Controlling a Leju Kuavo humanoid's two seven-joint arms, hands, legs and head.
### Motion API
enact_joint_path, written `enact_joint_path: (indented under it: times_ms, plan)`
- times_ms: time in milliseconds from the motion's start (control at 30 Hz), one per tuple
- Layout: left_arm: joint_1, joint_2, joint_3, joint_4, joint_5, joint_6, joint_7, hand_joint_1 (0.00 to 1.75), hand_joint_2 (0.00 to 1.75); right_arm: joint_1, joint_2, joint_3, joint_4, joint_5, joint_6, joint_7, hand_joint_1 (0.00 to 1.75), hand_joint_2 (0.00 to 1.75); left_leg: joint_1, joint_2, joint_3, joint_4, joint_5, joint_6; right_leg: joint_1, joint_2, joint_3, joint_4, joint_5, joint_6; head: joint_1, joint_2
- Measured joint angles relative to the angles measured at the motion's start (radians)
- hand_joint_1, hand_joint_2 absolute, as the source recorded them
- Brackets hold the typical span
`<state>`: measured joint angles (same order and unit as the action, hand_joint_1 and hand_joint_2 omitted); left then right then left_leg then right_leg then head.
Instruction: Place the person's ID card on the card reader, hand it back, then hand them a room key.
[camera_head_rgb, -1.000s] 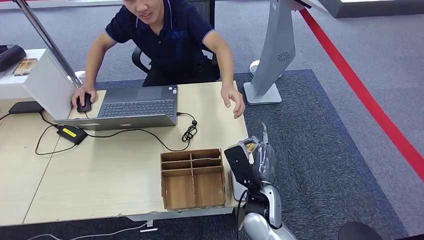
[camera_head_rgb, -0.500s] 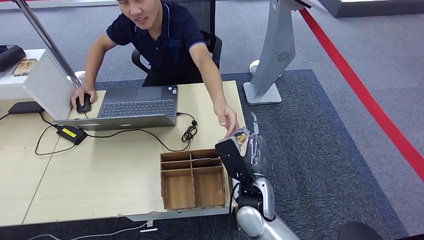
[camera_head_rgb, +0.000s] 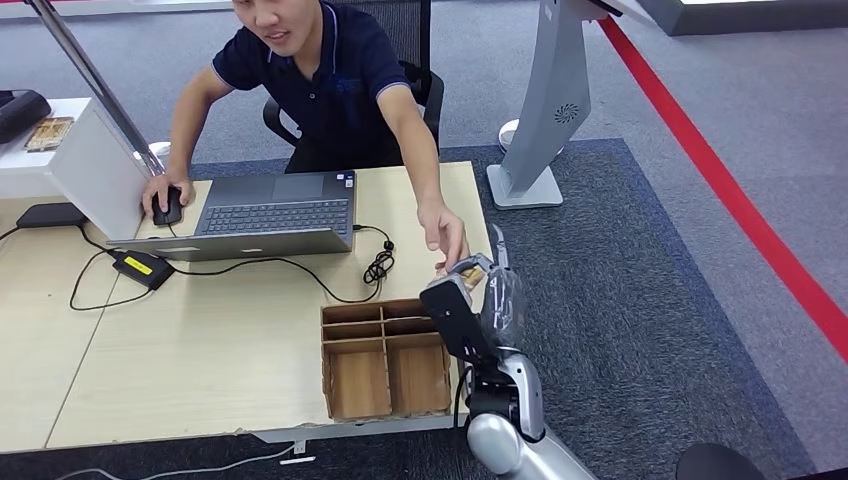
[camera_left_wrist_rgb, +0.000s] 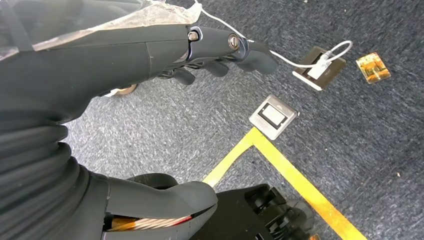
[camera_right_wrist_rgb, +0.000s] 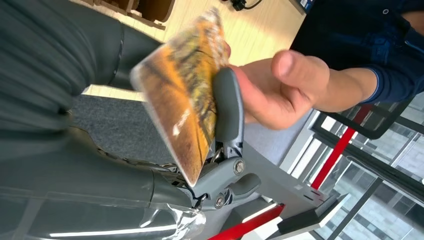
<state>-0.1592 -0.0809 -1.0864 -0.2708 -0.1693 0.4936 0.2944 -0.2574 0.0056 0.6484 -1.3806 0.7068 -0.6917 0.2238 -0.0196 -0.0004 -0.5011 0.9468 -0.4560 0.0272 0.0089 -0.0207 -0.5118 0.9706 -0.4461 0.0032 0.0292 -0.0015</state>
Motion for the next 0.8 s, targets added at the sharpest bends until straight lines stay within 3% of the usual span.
enact_joint_path:
  times_ms: [533,800]
  plan:
    - [0.001,-0.001,0.0,0.0,-0.022,0.01,0.021,0.0,1.75,0.007,-0.004,0.007,0.004,0.031,0.001,0.025,0.0,1.75,0.0,0.0,0.0,0.0,0.0,0.0,0.0,0.0,0.0,0.0,0.0,0.0,0.0,0.0]
    - [-0.001,0.0,0.0,0.0,-0.029,-0.011,-0.007,0.0,1.75,0.008,-0.008,0.013,0.003,0.027,0.089,0.052,0.0,1.75,0.0,0.0,0.0,0.0,0.0,0.0,0.0,0.0,0.0,0.0,0.0,0.0,0.0,0.0]
